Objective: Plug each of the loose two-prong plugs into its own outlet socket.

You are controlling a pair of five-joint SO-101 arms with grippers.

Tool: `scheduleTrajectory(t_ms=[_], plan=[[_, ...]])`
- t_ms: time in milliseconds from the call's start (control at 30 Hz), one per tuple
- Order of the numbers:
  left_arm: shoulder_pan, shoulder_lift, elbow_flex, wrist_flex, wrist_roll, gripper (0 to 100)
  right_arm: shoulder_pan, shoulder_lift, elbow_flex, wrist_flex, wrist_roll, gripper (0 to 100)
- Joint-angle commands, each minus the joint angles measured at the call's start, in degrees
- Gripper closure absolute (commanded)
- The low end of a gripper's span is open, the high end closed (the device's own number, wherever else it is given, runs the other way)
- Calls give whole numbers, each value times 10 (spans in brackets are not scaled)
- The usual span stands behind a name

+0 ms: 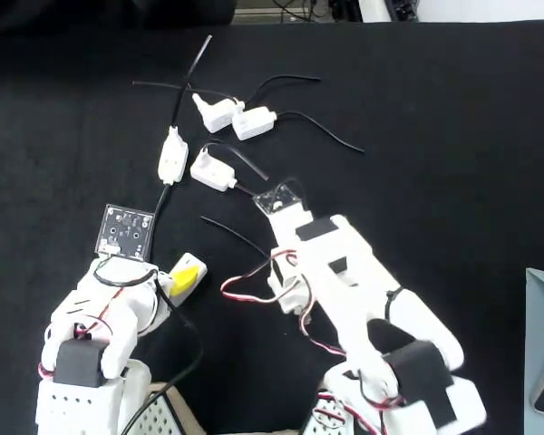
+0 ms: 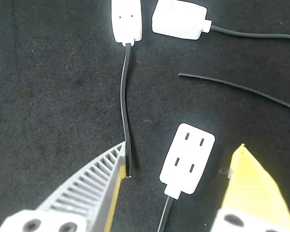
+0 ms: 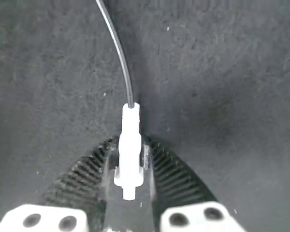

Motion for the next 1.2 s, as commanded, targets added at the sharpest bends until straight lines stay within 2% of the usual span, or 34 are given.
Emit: scheduleTrajectory(t_ms=[0,133,300,500,800,933,1167], plan=[[-3,-4,-4,-9,3,668,-8,-81,-63,79,1,987],[-3,-4,-5,-10,3,668,-7,-200,-92,135,2,987],[-3,-4,-9,-10,6,668,-10,-349,-89,124,2,987],[-47,-4,-10,-44,25,668,-39,-471,-18,39,1,987],[-58,-4,-11,-104,90,668,-174,-521,112,-139,-4,987],[-24,-4,-11,-123,108,668,-224,-521,135,-178,-4,987],[73,-4,-64,-84,105,668,-265,-520,138,-187,-32,986]])
